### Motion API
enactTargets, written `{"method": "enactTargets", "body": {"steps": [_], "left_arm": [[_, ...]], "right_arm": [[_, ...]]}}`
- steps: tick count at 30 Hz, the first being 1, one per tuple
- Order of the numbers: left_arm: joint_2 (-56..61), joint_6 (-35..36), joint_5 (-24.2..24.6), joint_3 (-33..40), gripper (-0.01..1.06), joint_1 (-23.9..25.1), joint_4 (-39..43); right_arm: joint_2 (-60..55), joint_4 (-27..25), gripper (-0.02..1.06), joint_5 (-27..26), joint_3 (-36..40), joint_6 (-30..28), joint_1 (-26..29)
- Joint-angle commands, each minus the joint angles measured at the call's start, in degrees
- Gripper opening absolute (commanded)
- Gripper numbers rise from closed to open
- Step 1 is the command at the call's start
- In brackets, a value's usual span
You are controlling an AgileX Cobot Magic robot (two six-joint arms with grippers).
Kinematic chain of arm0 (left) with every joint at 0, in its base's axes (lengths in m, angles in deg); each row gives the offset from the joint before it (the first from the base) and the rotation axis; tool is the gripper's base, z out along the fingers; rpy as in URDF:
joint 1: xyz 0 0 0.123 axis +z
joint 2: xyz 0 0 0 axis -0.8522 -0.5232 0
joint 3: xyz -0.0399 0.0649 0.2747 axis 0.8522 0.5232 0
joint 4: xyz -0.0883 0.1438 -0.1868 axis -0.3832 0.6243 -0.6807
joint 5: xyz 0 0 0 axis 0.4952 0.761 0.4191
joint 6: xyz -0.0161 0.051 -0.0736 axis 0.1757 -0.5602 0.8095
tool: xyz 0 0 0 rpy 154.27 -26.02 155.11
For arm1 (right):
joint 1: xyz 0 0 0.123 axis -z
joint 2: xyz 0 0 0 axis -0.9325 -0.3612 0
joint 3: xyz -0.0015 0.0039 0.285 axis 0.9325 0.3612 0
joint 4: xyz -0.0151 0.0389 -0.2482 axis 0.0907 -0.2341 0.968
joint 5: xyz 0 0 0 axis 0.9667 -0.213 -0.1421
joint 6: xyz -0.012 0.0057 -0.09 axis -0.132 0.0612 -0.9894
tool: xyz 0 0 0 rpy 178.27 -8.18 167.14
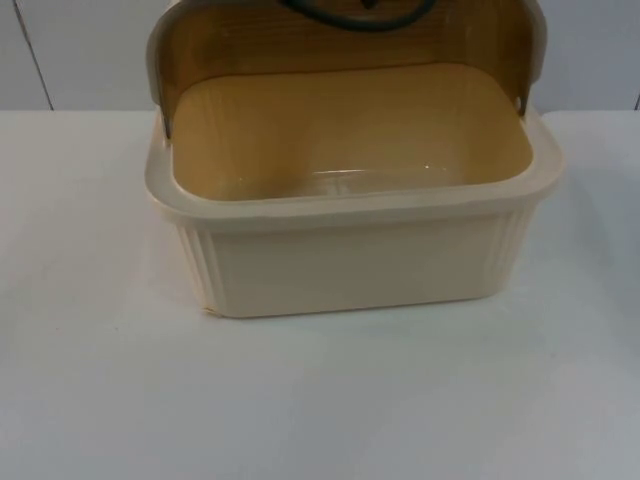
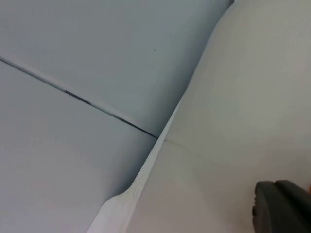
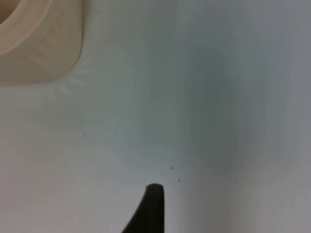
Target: Open the box lid with the left hand, place the block into the box with the right hand, then close the box lid with the left hand.
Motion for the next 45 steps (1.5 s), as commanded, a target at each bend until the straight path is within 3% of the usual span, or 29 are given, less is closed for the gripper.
{"method": "enactTargets", "body": {"steps": [1,10,16,31,35,38,45], "left_arm": [[-0.3,0.0,1.6,0.1,0.00,-0.9,-0.5],[0.0,-0.2,8.5,0.1,0.00,-1.3,-0.5],[0.3,-0.4,9.2,0.1,0.00,-2.6,-0.5],[0.2,-0.4,16.3,0.1,0.00,-4.9,0.4],[0.2,1.2,14.9,2.3,0.00,-6.7,2.4],[0.2,8.3,10.8,6.8,0.00,-8.9,10.7],[0.2,13.3,6.1,12.2,0.00,-11.3,12.6]], "right_arm": [[0.6,0.3,0.82,-0.9,0.0,-0.7,0.3],[0.6,0.3,0.82,-2.1,0.0,-0.7,0.3],[0.6,0.3,0.82,-2.2,0.0,-0.7,0.3],[0.6,0.0,0.82,-2.0,0.0,-0.7,0.3],[0.6,0.0,0.82,-2.0,0.0,-0.7,0.3],[0.6,0.0,0.82,-2.0,0.0,-0.7,0.3],[0.6,0.0,0.82,-2.2,0.0,-0.7,0.3]]}}
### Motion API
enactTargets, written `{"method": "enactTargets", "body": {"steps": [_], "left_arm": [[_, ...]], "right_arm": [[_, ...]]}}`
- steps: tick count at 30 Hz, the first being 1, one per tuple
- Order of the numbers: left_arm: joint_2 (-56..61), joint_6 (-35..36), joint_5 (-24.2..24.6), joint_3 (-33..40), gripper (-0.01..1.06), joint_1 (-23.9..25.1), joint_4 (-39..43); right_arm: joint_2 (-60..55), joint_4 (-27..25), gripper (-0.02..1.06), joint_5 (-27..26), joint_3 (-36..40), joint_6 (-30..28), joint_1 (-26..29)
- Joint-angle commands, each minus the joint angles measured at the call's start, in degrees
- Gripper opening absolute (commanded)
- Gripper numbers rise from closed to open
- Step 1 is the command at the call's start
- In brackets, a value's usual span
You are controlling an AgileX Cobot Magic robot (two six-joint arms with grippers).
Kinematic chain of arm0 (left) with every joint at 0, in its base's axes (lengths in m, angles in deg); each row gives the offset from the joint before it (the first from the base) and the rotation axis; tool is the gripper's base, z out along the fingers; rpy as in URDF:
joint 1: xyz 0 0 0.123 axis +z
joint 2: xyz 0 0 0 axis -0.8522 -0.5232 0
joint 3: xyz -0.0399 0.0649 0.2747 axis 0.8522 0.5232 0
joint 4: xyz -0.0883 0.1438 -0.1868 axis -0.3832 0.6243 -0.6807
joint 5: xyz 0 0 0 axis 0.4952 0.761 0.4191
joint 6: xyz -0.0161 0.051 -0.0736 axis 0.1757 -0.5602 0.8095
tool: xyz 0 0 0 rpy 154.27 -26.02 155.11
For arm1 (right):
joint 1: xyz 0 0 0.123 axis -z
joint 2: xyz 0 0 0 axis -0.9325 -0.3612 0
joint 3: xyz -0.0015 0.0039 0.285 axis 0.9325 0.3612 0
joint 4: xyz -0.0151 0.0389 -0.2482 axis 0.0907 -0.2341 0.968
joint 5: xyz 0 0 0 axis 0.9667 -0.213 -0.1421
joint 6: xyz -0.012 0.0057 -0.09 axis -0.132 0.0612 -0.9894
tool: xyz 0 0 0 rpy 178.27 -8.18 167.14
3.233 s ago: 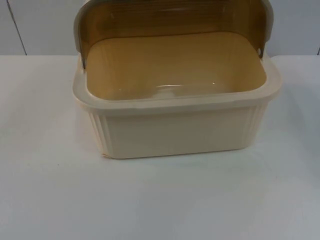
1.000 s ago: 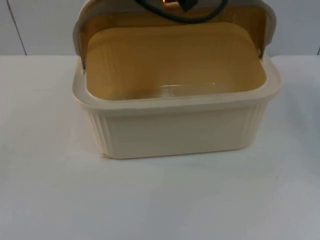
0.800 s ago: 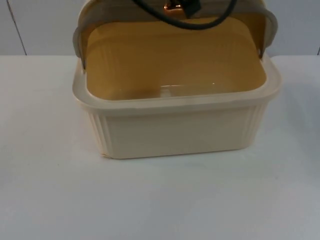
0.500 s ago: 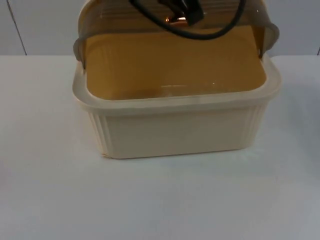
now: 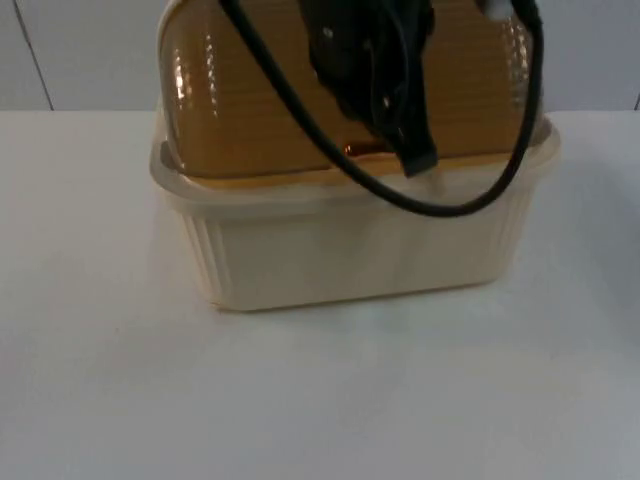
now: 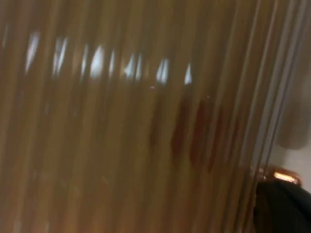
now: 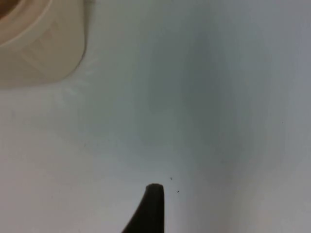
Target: Open the box lid with the left hand, place the block into the box with the right hand, then close the box lid with the left hand.
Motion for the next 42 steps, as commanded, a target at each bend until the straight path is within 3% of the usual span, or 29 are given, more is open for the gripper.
{"method": "enactTargets", "body": {"steps": [1,9,21,27,36,40,41,42], "left_arm": [[-0.4,2.3,-2.9,1.6,0.00,-0.2,2.5],[0.1,3.8,-2.4,2.5,0.00,-0.3,2.1],[10.6,3.4,5.4,2.5,0.00,-6.8,-3.6],[16.5,3.5,7.6,2.5,0.00,-7.2,-7.9],[30.5,7.6,6.1,5.1,0.00,1.2,-9.7],[41.0,7.7,0.6,12.7,0.00,12.1,-17.6],[41.0,7.7,0.6,12.7,0.00,12.1,-17.6],[43.5,7.7,-1.0,15.4,0.00,15.3,-18.9]], "right_arm": [[0.6,0.0,0.82,-0.5,0.0,-0.4,0.3],[0.6,-0.1,0.82,-0.6,0.0,-0.4,0.3],[0.6,-0.5,0.82,-0.6,0.0,-0.4,0.3],[0.8,-0.5,0.82,-0.3,0.0,-0.4,0.3],[1.1,-0.6,0.82,-0.1,0.0,-0.4,0.2],[1.1,-0.6,0.82,-0.1,0.0,-0.4,0.2],[1.1,-0.6,0.82,-0.1,0.0,-0.4,0.2],[1.1,-0.6,0.82,-0.2,0.0,-0.4,0.2]]}}
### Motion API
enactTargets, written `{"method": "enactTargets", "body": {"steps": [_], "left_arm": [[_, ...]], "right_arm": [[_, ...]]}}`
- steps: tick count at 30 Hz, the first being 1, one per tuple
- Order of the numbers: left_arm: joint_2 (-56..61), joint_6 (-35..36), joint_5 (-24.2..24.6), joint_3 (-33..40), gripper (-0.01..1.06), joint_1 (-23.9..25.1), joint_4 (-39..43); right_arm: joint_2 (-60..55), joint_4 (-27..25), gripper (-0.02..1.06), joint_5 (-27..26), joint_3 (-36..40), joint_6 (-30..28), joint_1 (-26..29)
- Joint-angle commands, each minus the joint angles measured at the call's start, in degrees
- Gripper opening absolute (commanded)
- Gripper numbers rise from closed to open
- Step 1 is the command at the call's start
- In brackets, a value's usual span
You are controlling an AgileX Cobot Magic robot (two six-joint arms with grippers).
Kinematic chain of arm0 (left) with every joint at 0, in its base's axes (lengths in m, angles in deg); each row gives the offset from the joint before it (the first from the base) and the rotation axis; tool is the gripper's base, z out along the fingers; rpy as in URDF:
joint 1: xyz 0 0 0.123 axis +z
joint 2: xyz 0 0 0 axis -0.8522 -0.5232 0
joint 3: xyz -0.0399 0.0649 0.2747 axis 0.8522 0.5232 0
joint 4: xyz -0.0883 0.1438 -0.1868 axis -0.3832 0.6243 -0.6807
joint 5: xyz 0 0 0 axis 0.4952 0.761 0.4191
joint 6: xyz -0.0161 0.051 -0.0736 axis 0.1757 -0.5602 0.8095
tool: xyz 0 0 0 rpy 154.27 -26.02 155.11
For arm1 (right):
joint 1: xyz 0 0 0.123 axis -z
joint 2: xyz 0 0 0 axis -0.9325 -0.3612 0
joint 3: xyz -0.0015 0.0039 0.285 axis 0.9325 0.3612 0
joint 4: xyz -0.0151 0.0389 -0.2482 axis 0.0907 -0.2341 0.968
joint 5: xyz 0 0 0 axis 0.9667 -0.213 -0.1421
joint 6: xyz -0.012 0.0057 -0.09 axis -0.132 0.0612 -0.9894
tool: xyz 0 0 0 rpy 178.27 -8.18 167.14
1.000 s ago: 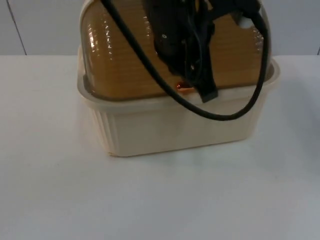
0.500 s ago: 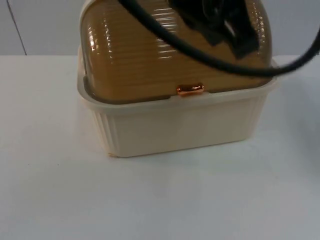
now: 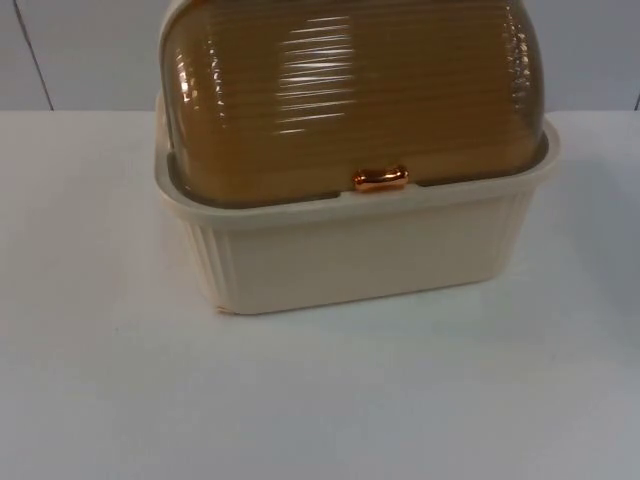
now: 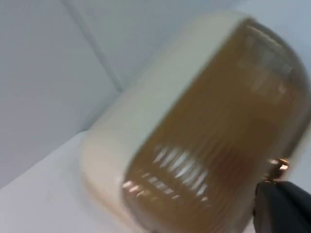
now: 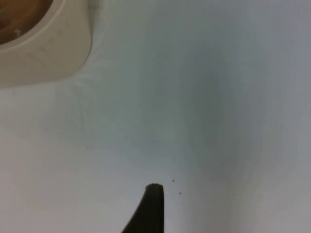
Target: Open the box lid with the left hand, place the block into the box with the right hand, then close the box lid with the left hand.
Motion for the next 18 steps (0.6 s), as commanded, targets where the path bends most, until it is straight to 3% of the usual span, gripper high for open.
{"method": "enactTargets", "body": {"steps": [1,3,4,9,15,18], "left_arm": [[4.8,0.6,-3.1,3.8,0.00,4.4,-3.8],[11.1,1.3,-6.0,9.9,0.00,11.6,-5.6],[11.1,1.3,-6.0,9.9,0.00,11.6,-5.6],[20.6,3.7,-6.9,17.2,0.00,23.7,-7.2],[25.3,5.8,-7.2,20.2,0.00,28.4,-7.3],[27.5,7.0,-4.6,21.7,0.00,30.2,-7.3]], "right_arm": [[0.5,-0.3,0.82,-0.2,0.0,-0.3,0.2],[0.5,-0.3,0.82,-0.5,0.0,-0.3,0.2],[0.5,-0.3,0.82,-0.5,0.0,-0.3,0.2],[0.5,-0.3,0.82,-1.5,0.0,-0.4,0.2],[0.8,-3.4,0.82,-1.5,0.0,-4.1,0.2],[3.2,-11.0,0.82,-1.6,0.0,-13.0,0.2]]}}
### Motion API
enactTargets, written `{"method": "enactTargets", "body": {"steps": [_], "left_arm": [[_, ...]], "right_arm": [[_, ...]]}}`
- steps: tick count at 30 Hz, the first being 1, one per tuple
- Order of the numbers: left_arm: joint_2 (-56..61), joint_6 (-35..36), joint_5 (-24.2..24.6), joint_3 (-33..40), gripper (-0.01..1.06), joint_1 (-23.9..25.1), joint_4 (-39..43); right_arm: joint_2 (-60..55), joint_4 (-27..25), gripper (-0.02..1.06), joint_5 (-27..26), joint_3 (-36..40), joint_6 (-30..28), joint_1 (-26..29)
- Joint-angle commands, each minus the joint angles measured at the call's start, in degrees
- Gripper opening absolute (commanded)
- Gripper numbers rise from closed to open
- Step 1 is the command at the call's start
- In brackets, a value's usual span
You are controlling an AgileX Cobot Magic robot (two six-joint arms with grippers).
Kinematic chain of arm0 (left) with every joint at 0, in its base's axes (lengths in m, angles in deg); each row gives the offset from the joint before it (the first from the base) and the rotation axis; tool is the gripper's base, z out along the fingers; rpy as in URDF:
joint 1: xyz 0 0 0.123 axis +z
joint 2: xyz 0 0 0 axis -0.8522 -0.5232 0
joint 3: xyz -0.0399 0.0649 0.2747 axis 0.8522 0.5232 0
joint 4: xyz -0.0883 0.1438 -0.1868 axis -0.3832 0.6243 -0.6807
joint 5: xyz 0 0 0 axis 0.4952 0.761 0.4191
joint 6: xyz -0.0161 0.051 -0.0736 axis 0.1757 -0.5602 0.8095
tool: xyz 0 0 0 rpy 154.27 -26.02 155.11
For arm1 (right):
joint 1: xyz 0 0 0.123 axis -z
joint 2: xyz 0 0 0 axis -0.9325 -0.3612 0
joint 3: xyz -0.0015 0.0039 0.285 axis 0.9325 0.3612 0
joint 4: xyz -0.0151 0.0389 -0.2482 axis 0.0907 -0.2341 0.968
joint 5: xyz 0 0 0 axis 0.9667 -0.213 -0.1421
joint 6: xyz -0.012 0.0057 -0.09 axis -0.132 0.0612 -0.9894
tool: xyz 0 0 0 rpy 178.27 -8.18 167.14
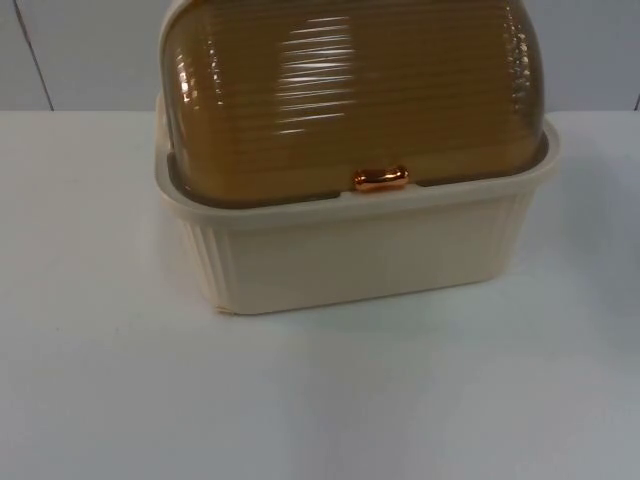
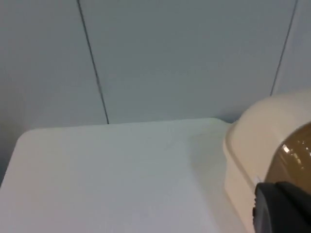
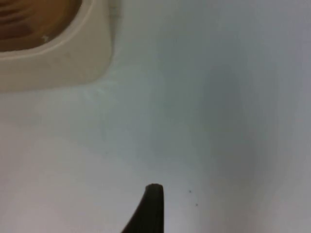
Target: Open the box lid with the left hand, place the block into the box with the right hand, then close the box lid with the left hand.
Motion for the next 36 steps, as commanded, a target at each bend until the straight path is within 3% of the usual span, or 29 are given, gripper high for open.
{"method": "enactTargets", "body": {"steps": [1,6,22,28,31,36], "left_arm": [[2.4,1.5,1.3,1.7,0.00,0.9,-1.0],[7.9,1.5,2.0,6.7,0.00,0.9,-3.5],[31.0,1.2,8.9,17.1,0.00,0.9,-3.3],[37.2,1.2,12.3,20.2,0.00,0.9,-3.3],[40.0,1.2,13.9,20.7,0.00,0.9,-2.5],[42.7,3.6,18.0,20.7,0.00,0.9,0.0]], "right_arm": [[3.3,-6.9,0.82,-0.4,0.0,-8.1,0.2],[13.0,-12.9,0.82,0.6,0.5,-15.0,0.2],[48.1,-12.3,0.82,1.3,15.3,-14.0,0.2],[55.1,-6.2,0.82,2.9,17.9,-6.6,-1.4],[56.1,0.1,0.82,8.4,18.1,0.3,-5.1],[56.2,3.9,0.82,11.1,18.1,3.5,-6.5]]}}
